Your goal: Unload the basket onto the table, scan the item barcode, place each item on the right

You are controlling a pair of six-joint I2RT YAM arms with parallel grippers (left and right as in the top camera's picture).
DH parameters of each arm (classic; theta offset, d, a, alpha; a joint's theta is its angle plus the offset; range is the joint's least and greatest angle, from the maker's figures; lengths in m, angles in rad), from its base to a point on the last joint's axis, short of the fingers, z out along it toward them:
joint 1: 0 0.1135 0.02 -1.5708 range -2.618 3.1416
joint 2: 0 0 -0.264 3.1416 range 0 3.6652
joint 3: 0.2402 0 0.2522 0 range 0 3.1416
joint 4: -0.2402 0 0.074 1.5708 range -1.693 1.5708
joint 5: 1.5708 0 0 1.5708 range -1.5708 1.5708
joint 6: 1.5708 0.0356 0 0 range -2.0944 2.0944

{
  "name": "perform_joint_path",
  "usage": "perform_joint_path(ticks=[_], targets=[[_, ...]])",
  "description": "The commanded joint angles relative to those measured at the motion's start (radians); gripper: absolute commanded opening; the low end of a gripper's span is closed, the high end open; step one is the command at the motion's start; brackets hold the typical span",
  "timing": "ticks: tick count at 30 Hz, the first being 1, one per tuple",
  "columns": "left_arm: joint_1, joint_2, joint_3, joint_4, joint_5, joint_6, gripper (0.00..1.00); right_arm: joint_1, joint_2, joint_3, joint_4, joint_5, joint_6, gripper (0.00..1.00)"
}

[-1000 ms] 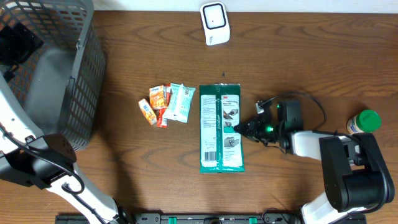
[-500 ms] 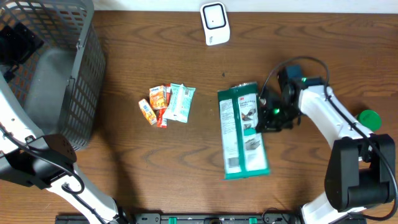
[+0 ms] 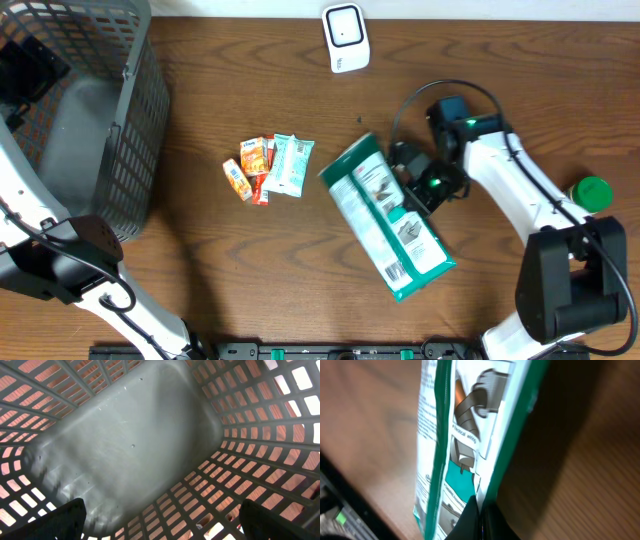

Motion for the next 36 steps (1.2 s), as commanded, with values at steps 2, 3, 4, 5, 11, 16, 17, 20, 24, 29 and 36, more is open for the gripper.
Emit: perform_joint_path(ticks=[2,3,4,5,11,16,17,20,24,29,36], targets=[[0.000,-0.023,0.017,-0.004,0.009,-0.001,0.98,0.085,0.002,0.013,-0.020,-0.089,-0.144,0.01],[0.000,-0.023,0.017,-0.004,0.009,-0.001,0.98,0.110,0.002,0.013,-0.022,-0.089,-0.143,0.01],[0.000,-0.023,0.017,-0.004,0.009,-0.001,0.98,0.121,0.002,0.013,-0.022,-0.092,-0.143,0.01],[0.000,-0.023,0.017,-0.003,0.009,-0.001,0.98,0.136,0.002,0.010,-0.023,-0.095,-0.143,0.01],[0.000,-0.023,0.017,-0.003,0.009,-0.001,0.98,0.203,0.002,-0.055,0.014,-0.124,-0.143,0.01],[0.000,-0.023,0.017,-0.003,0.009,-0.001,0.98,0.245,0.002,-0.125,0.077,-0.167,-0.143,0.01],[0.000,-0.023,0.017,-0.003,0.009,-0.001,0.98,0.253,0.002,-0.138,0.087,-0.182,-0.143,0.01],[0.000,-0.023,0.017,-0.003,0.009,-0.001,0.98,0.290,0.002,-0.165,0.107,-0.217,-0.143,0.09],[0.000,-0.023,0.017,-0.004,0.009,-0.001,0.98,0.320,0.002,-0.166,0.106,-0.282,-0.143,0.27],[0.000,-0.023,0.017,-0.004,0.009,-0.001,0.98,0.335,0.002,-0.169,0.101,-0.318,-0.127,0.44],[0.000,-0.023,0.017,-0.004,0.009,-0.001,0.98,0.345,0.002,-0.183,0.103,-0.355,-0.124,0.52]])
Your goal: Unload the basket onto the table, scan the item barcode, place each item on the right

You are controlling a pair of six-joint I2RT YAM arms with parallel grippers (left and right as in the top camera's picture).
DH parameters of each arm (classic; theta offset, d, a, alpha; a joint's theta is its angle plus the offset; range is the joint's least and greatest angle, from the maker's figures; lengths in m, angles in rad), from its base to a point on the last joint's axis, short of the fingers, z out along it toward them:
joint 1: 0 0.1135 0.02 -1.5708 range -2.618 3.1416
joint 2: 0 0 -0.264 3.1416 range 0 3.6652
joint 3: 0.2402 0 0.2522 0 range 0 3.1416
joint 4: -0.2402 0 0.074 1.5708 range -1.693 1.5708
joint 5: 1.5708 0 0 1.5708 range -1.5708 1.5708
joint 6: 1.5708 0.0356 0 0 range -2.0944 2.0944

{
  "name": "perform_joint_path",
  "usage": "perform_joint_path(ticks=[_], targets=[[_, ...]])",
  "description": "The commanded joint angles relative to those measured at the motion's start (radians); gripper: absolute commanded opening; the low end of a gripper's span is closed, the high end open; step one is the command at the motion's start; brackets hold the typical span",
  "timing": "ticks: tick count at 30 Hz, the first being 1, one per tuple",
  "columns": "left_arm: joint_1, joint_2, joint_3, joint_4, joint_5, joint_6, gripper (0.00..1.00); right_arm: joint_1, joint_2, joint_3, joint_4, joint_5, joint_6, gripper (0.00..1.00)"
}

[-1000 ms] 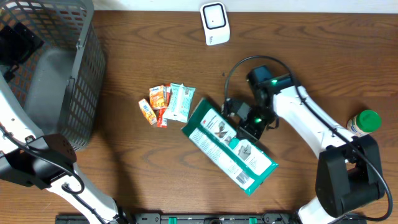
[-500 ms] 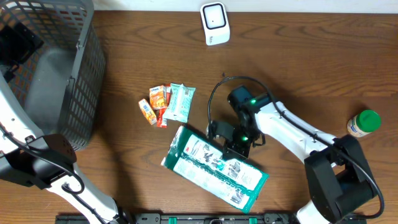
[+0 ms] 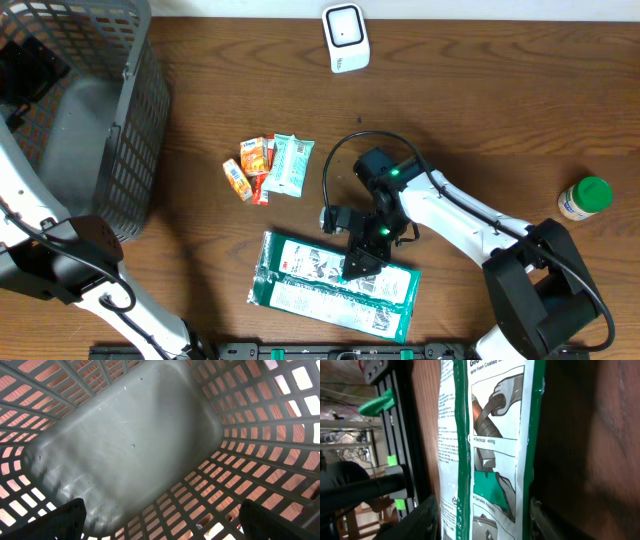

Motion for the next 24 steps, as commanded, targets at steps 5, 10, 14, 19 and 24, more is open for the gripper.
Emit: perform_joint_path(ticks=[5,10,14,19,24], targets=[[0.000,-0.023,0.017,-0.003,0.009,-0.001,0.98,0.018,0.001,-0.049,0.097,0.021,0.003,0.62],[0.000,-0.023,0.017,-0.003,0.009,-0.001,0.98,0.016,0.001,-0.045,0.204,0.129,0.019,0.99],[0.000,-0.023,0.017,-0.003,0.009,-0.001,0.98,0.004,0.001,0.032,0.162,0.162,0.105,0.99],[0.000,-0.023,0.017,-0.003,0.009,-0.001,0.98,0.003,0.001,0.108,0.009,0.229,0.076,0.99],[0.000,-0.023,0.017,-0.003,0.009,-0.001,0.98,0.003,0.020,0.107,-0.028,0.231,-0.005,0.99]])
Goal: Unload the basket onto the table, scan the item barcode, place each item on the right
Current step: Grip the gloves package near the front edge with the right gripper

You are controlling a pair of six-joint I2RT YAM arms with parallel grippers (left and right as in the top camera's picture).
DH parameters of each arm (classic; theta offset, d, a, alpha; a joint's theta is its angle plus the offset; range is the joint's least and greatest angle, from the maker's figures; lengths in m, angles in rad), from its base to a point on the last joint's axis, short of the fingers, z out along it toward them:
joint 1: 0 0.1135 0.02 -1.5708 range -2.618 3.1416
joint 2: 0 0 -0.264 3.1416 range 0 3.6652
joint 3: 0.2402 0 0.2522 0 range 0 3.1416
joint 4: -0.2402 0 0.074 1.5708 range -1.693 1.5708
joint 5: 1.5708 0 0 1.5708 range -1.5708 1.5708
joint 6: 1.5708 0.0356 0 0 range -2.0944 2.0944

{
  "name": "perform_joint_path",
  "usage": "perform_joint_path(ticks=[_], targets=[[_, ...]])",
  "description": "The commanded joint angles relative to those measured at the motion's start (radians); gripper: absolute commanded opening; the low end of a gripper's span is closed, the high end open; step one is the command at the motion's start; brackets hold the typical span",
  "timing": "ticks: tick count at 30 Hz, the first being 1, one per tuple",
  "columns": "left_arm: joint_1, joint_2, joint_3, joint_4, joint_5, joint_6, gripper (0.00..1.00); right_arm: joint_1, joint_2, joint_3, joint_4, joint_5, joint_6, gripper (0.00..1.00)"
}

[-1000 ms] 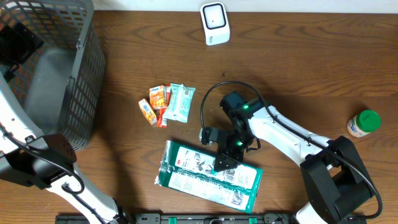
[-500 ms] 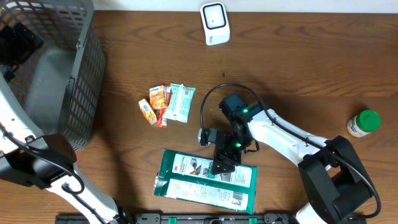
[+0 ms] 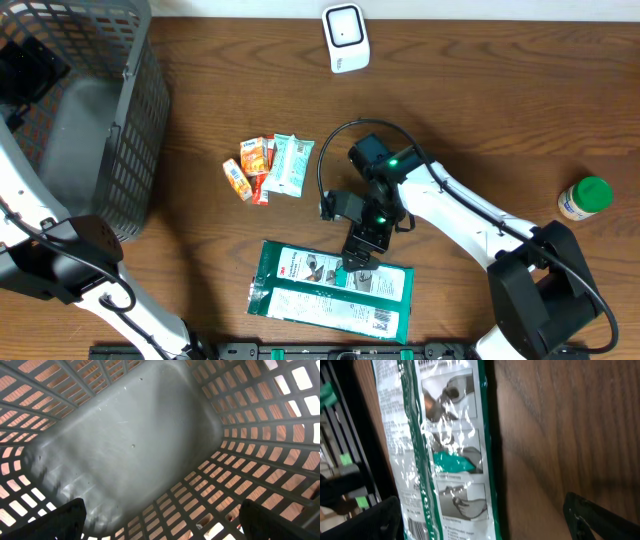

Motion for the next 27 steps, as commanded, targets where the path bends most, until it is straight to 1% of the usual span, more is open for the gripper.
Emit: perform_joint_path(ticks=[1,5,12,15,16,17,25,27], targets=[[0.000,-0.023,0.017,-0.003,0.009,-0.001,0.98,0.000,0.036,0.011,-0.003,0.015,-0.065,0.99],[0.000,-0.023,0.017,-0.003,0.009,-0.001,0.98,0.000,0.121,0.011,-0.008,0.005,-0.080,0.99],[0.000,-0.023,0.017,-0.004,0.009,-0.001,0.98,0.024,0.280,0.012,-0.109,-0.216,-0.185,0.98],[0.000,-0.023,0.017,-0.004,0.009,-0.001,0.98,0.045,0.294,0.012,-0.167,-0.278,-0.244,0.96],[0.000,-0.023,0.017,-0.003,0.009,-0.001,0.98,0.064,0.294,0.012,-0.202,-0.329,-0.310,0.95],[0.000,-0.023,0.017,-0.003,0.009,-0.001,0.98,0.074,0.293,0.012,-0.212,-0.345,-0.329,0.95],[0.000,-0.023,0.017,-0.004,0.009,-0.001,0.98,0.177,0.293,0.012,-0.249,-0.348,-0.337,0.90],[0.000,-0.023,0.017,-0.004,0.009,-0.001,0.98,0.202,0.293,0.012,-0.248,-0.340,-0.337,0.86]])
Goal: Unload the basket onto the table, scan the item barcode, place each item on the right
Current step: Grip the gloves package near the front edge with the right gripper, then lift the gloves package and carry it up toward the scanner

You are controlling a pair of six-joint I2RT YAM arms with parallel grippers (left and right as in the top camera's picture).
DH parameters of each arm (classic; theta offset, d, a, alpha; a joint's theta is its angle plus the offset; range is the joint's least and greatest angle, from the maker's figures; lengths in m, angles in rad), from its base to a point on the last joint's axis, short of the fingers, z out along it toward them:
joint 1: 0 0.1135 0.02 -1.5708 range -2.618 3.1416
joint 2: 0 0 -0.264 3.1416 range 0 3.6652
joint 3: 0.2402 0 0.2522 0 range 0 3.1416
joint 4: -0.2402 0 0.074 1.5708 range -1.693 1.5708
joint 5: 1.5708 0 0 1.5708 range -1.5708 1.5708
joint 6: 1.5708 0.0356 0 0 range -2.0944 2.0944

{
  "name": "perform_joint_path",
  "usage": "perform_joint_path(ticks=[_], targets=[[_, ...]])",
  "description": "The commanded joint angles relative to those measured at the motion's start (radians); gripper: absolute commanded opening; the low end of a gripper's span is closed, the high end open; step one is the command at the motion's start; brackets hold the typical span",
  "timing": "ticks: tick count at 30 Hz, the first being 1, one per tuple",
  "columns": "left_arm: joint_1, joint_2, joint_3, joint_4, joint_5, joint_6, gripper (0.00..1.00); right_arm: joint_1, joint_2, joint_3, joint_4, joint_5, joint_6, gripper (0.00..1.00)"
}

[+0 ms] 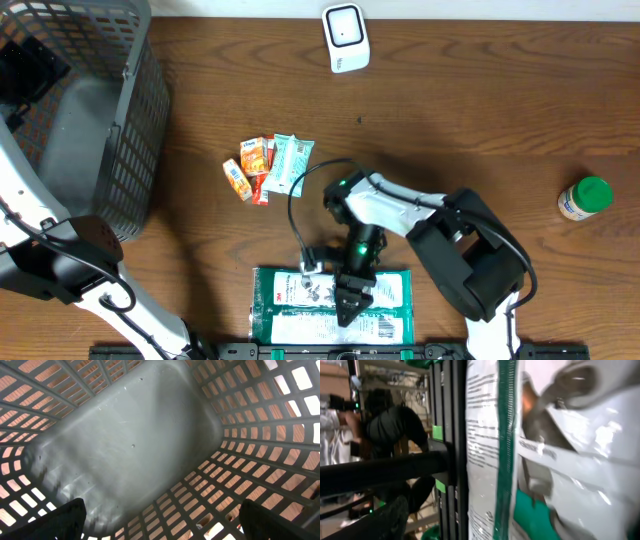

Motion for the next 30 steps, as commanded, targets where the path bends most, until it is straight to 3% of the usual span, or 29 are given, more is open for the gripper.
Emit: perform_joint_path(ticks=[1,2,8,10,11,16,21,30], targets=[[0.000,-0.023,0.017,-0.003,0.009,-0.001,0.98,0.058,0.008,-0.006,-0.004,-0.021,-0.033,0.83],[0.000,-0.023,0.017,-0.003,0.009,-0.001,0.98,0.068,0.008,-0.006,-0.003,-0.017,-0.033,0.76],[0.000,-0.023,0.017,-0.004,0.009,-0.001,0.98,0.112,0.008,-0.006,-0.003,-0.003,-0.032,0.57],[0.000,-0.023,0.017,-0.003,0.009,-0.001,0.98,0.112,0.008,-0.006,-0.001,-0.003,-0.032,0.43],[0.000,-0.023,0.017,-0.004,0.009,-0.001,0.98,0.112,0.008,-0.006,-0.002,-0.003,-0.032,0.31],[0.000,-0.024,0.017,-0.003,0.009,-0.001,0.98,0.112,0.008,-0.006,-0.002,-0.003,-0.028,0.01],[0.000,-0.023,0.017,-0.004,0.009,-0.001,0.98,0.093,0.008,0.027,-0.040,-0.013,0.036,0.01],[0.000,-0.023,0.017,-0.003,0.009,-0.001,0.98,-0.022,-0.009,0.282,-0.242,-0.026,0.061,0.01]])
